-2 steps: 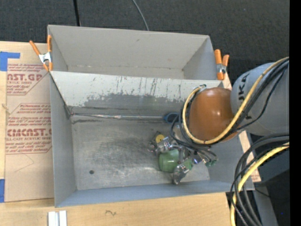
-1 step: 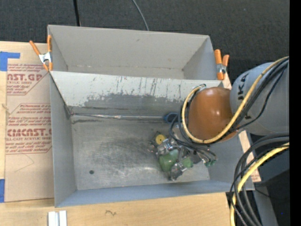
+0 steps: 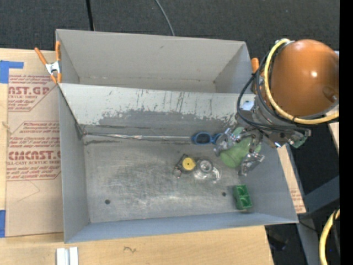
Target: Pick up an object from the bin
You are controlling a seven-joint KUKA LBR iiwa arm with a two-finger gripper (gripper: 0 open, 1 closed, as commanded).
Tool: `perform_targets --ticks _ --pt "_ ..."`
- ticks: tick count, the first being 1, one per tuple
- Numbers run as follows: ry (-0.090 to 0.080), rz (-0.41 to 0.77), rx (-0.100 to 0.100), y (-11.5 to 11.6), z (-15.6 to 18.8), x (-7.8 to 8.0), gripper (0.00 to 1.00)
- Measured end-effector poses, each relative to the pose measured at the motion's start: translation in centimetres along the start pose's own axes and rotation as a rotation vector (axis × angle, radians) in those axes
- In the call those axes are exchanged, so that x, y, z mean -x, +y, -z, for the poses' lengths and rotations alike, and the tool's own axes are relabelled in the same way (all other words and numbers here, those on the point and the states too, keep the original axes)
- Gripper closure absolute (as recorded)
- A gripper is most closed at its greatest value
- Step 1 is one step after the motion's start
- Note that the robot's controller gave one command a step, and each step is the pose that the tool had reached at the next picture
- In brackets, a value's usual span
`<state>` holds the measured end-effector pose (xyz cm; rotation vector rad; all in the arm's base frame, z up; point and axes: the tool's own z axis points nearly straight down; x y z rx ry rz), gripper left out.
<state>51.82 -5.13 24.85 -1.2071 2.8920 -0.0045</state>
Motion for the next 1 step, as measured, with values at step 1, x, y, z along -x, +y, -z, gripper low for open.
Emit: perform_targets --ticks 1 --pt "0.004 0.232 0.009 4.54 -0.62 -0.32 1.0"
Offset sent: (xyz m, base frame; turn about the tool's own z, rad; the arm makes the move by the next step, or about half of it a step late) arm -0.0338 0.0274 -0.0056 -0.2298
